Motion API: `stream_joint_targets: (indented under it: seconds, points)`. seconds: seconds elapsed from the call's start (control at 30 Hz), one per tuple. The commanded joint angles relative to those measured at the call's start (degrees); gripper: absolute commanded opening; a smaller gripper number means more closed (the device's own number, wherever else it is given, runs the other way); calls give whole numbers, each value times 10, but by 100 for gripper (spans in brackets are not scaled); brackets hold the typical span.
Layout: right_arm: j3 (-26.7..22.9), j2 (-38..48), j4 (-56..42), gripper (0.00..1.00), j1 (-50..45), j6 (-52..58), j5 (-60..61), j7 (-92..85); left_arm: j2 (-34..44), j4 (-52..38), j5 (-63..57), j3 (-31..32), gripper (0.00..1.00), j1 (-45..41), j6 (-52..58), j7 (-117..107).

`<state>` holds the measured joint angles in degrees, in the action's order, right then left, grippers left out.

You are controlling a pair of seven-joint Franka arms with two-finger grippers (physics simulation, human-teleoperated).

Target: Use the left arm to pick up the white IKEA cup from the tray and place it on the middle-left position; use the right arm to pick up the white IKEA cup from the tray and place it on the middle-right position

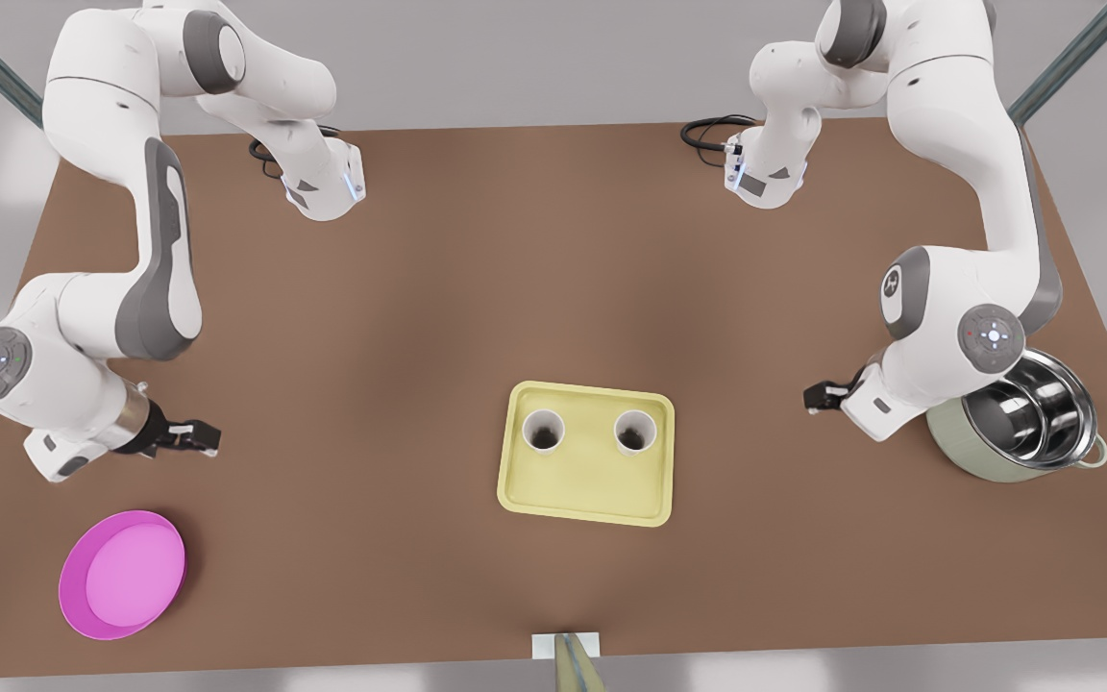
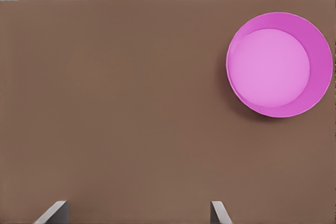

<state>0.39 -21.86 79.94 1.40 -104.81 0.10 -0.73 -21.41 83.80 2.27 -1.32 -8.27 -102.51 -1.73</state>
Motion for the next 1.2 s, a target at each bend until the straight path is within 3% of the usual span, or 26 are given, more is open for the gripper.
stream_joint_targets:
  seconds: [0.0,0.1,0.2,0.33,0.5,0.67,0.93,1.17]
  points:
    - [4,8,-2,100,0,17,-3,-2,1,0,0,0,100,0,-23,28]
    - [36,7,-43,100,-39,89,-7,-32,-9,-8,-2,3,100,-42,-23,20]
    - [129,2,-69,100,-89,84,-5,-27,-24,-8,5,3,100,-132,-25,-127]
    - [129,-42,-77,100,-160,0,-9,-29,-107,-40,-10,5,100,-178,-53,-238]
    - [129,-94,-76,100,-187,-73,-8,-52,-164,-42,-2,4,100,-177,-119,-242]
    - [126,-182,-164,100,-257,-94,-74,6,-173,-28,-3,7,100,-188,-168,-245]
    - [121,-243,-160,97,-267,-100,-94,27,-198,-16,1,11,100,-197,-216,-246]
    - [119,-278,-165,98,-293,-174,-92,92,-221,-17,12,10,100,-196,-261,-246]
